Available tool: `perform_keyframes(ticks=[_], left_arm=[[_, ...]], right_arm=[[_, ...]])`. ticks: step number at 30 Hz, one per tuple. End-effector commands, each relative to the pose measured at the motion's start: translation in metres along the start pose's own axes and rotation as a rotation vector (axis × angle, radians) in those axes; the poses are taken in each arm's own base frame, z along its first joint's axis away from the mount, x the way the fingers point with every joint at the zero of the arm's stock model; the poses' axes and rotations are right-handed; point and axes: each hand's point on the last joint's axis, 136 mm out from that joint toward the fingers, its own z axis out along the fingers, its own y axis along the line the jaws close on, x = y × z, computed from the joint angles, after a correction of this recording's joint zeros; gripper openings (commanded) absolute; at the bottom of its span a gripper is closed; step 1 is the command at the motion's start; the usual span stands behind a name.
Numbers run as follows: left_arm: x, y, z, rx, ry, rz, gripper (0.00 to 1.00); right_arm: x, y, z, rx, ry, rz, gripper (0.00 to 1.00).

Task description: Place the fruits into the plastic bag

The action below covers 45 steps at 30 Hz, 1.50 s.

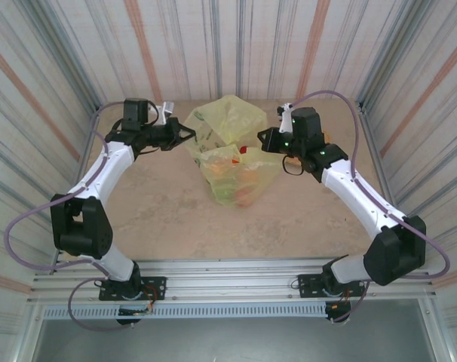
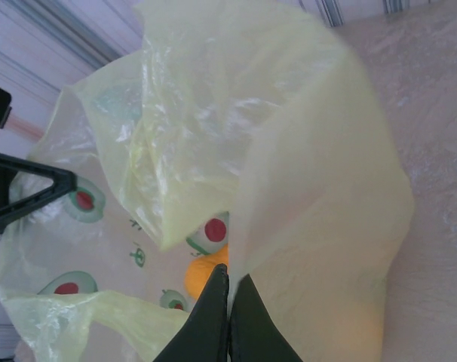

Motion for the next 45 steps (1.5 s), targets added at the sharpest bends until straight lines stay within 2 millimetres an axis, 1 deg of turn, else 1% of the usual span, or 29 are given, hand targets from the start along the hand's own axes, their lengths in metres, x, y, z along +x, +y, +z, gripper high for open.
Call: perform_keyframes(ticks=[1, 3, 4, 6, 10, 14, 16, 21, 24, 27, 32, 36, 40, 41, 43, 44, 45], left_arm=[[-0.009, -0.014, -0.015, 0.020, -0.047, 0.027, 0.00], [-0.007, -0.010, -0.011, 0.020, -0.035, 0.011, 0.01], [-0.007, -0.009, -0.010, 0.021, -0.030, 0.004, 0.03], [-0.006, -0.006, -0.007, 0.021, -0.019, -0.007, 0.06], [-0.006, -0.004, -0.007, 0.007, -0.022, -0.008, 0.21], [-0.010, -0.003, -0.011, -0.003, -0.038, -0.005, 0.36], [-0.010, -0.003, -0.013, -0.008, -0.042, -0.004, 0.45], [-0.013, -0.004, -0.018, -0.020, -0.061, 0.010, 0.57], [-0.015, -0.004, -0.023, -0.039, -0.079, 0.022, 0.62], [-0.019, -0.003, -0.029, -0.050, -0.103, 0.030, 0.66], [-0.025, -0.003, -0.039, -0.072, -0.145, 0.049, 0.69], [-0.031, -0.011, -0.049, -0.061, -0.196, 0.106, 0.72], [-0.036, -0.016, -0.062, -0.087, -0.270, 0.181, 0.84], [-0.037, -0.017, -0.066, -0.099, -0.283, 0.204, 0.86], [-0.040, -0.016, -0.073, -0.145, -0.322, 0.240, 0.92], [-0.042, -0.014, -0.077, -0.166, -0.337, 0.255, 0.95], [-0.042, -0.012, -0.079, -0.186, -0.351, 0.268, 0.98]], right_arm=[[-0.009, 0.011, -0.012, -0.027, -0.028, -0.002, 0.00], [-0.004, 0.006, -0.006, -0.014, -0.015, 0.003, 0.00], [-0.001, 0.003, -0.003, -0.012, -0.002, 0.008, 0.00], [0.005, -0.003, 0.003, -0.004, 0.017, 0.016, 0.04], [0.009, -0.012, 0.006, 0.011, 0.036, 0.028, 0.18], [0.007, -0.017, 0.000, 0.020, 0.021, 0.030, 0.35], [0.006, -0.022, -0.005, 0.032, 0.009, 0.030, 0.41], [0.002, -0.030, -0.017, 0.073, -0.017, 0.011, 0.53], [-0.001, -0.037, -0.026, 0.121, -0.034, -0.017, 0.59], [-0.007, -0.043, -0.038, 0.171, -0.063, -0.050, 0.65], [-0.017, -0.047, -0.060, 0.221, -0.119, -0.100, 0.74], [-0.024, -0.052, -0.077, 0.265, -0.162, -0.137, 0.80], [-0.028, -0.064, -0.091, 0.330, -0.197, -0.162, 0.90], [-0.029, -0.068, -0.094, 0.349, -0.205, -0.165, 0.92], [-0.027, -0.080, -0.099, 0.402, -0.215, -0.177, 0.98], [-0.026, -0.086, -0.101, 0.430, -0.219, -0.183, 1.00], [-0.025, -0.094, -0.104, 0.465, -0.227, -0.188, 0.99]])
